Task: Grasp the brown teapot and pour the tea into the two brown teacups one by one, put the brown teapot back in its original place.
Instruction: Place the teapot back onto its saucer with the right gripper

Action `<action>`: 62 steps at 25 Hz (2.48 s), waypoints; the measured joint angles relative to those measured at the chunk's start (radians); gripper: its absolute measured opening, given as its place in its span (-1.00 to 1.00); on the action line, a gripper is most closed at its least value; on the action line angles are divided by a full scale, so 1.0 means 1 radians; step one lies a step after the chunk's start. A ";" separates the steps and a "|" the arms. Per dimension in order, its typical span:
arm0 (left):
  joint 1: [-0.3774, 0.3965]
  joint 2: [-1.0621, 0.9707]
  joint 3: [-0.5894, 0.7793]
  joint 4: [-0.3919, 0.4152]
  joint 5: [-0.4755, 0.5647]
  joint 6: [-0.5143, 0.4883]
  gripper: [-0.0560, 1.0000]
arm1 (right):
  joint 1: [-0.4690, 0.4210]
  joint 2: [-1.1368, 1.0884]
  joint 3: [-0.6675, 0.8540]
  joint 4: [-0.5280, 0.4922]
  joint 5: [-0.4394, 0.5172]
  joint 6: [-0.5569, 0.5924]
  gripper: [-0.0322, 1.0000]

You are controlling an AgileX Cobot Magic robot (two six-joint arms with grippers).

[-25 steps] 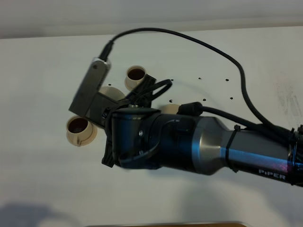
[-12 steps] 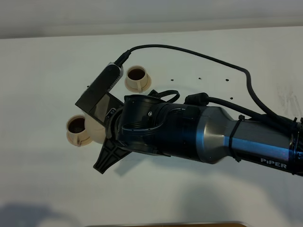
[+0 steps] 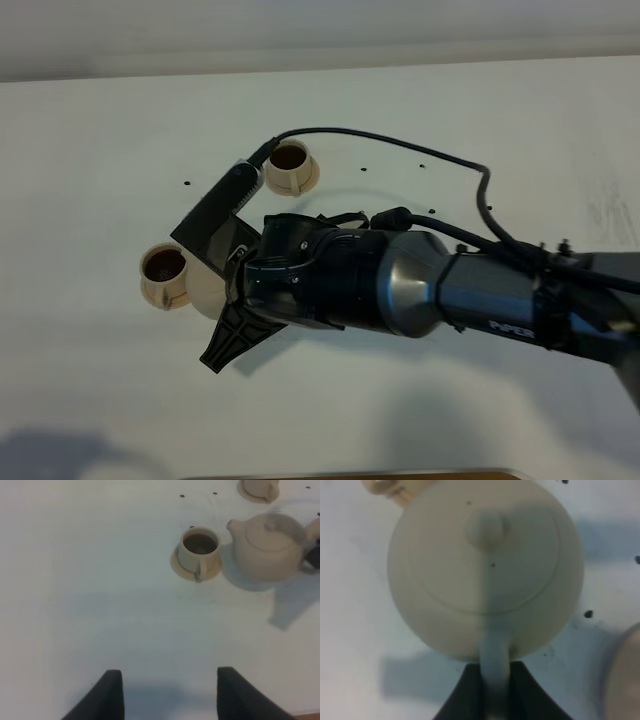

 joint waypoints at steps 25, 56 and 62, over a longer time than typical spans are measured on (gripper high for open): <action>0.000 0.000 0.000 0.000 0.000 0.001 0.03 | -0.114 -0.121 0.000 -0.022 0.069 -0.015 -0.77; 0.000 0.000 0.000 0.000 0.000 0.001 0.03 | -0.325 -0.210 0.332 0.182 -0.190 -0.008 -0.77; 0.000 0.000 0.000 0.000 0.000 0.002 0.03 | -0.325 -0.210 0.331 0.192 -0.191 -0.008 -0.77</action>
